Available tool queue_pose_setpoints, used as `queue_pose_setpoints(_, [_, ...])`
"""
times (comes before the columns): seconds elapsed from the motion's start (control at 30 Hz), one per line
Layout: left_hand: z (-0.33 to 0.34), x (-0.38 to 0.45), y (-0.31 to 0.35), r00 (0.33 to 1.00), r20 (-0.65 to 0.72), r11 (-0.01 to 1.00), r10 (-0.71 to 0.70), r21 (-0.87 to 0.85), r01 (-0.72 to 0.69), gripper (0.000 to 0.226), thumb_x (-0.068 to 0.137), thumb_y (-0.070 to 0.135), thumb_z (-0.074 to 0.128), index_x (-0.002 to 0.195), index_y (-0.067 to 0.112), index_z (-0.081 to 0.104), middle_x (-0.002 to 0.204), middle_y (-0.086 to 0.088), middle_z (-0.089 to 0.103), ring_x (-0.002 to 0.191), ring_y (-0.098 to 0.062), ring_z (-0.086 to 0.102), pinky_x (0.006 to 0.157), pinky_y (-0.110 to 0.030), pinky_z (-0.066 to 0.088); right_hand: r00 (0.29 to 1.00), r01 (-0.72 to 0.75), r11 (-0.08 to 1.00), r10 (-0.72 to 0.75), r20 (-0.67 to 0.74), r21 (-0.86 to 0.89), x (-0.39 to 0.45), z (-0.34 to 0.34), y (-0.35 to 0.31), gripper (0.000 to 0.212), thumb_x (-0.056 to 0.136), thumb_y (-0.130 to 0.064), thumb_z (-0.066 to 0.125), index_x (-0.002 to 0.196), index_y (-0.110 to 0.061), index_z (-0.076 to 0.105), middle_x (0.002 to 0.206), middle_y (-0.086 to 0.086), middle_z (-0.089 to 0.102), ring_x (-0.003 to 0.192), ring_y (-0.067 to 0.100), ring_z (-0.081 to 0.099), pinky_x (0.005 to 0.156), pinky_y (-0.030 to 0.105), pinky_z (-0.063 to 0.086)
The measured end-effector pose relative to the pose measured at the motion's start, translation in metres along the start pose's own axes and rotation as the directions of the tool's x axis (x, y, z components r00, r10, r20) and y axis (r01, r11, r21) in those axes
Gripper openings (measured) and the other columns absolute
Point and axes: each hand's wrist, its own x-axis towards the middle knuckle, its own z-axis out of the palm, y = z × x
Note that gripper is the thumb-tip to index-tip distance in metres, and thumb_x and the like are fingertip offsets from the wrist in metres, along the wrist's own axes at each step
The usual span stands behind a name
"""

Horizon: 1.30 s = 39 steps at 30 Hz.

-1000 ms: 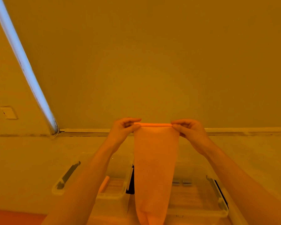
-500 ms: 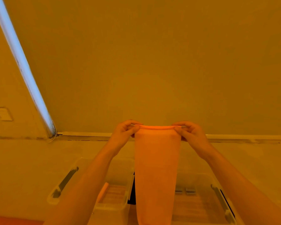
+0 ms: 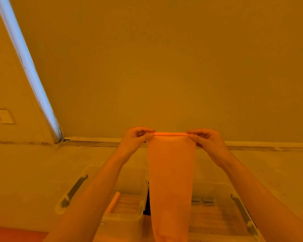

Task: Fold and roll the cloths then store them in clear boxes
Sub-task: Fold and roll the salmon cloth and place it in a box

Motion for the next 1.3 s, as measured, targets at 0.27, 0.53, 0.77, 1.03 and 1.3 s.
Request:
queue_pose_setpoints(0.27, [-0.013,-0.004,-0.009,1.000,0.007,0.997,0.013,0.070,-0.013,0.012,0.086,0.003,0.063,0.087,0.014,0.065,0.055,0.012,0.064,0.052,0.005,0.054,0.051,-0.011,0.042,1.000,-0.009,0.997,0.007,-0.027,-0.072,-0.006,0.014,0.009,0.014,0.087,0.000,0.057,0.090,-0.011,0.066,0.063,-0.006,0.069,0.059,0.001,0.061,0.057,0.014,0.050])
queue_pose_setpoints(0.53, [-0.014,-0.012,-0.023,0.996,0.085,0.993,-0.001,-0.117,0.011,0.027,0.088,0.007,0.059,0.084,0.028,0.075,0.078,0.004,0.070,0.073,-0.010,0.060,0.064,-0.021,0.048,0.997,-0.022,0.999,0.023,-0.075,0.024,-0.024,0.023,0.013,0.018,0.089,-0.004,0.056,0.091,-0.016,0.068,0.067,-0.006,0.067,0.063,0.005,0.061,0.057,0.019,0.050])
queue_pose_setpoints(0.77, [-0.017,-0.009,-0.025,0.996,0.092,0.983,-0.004,-0.181,0.021,0.023,0.084,0.011,0.063,0.075,0.027,0.077,0.083,0.006,0.074,0.082,-0.009,0.064,0.071,-0.024,0.049,0.996,-0.048,0.997,0.052,-0.076,0.054,-0.027,0.027,0.007,0.019,0.087,-0.003,0.055,0.083,-0.012,0.072,0.086,0.003,0.070,0.082,0.015,0.063,0.071,0.028,0.052])
queue_pose_setpoints(1.03, [-0.024,-0.002,-0.027,0.996,0.083,1.000,0.026,0.006,-0.027,0.028,0.082,0.008,0.067,0.101,0.029,0.067,0.085,0.002,0.072,0.081,-0.009,0.068,0.072,-0.019,0.053,0.997,-0.048,0.999,0.047,-0.063,-0.014,-0.012,0.025,0.016,0.028,0.085,0.001,0.059,0.109,-0.015,0.064,0.079,-0.002,0.072,0.072,0.007,0.065,0.065,0.018,0.054])
queue_pose_setpoints(1.3, [-0.022,0.005,-0.020,0.997,0.073,0.995,0.022,0.100,-0.029,0.014,0.089,0.008,0.060,0.083,0.020,0.062,0.059,0.006,0.061,0.051,0.002,0.055,0.051,-0.015,0.044,0.998,-0.054,0.996,0.051,-0.048,-0.075,-0.004,0.028,0.014,0.010,0.090,-0.005,0.056,0.093,-0.011,0.063,0.065,-0.002,0.064,0.058,0.003,0.060,0.054,0.017,0.050])
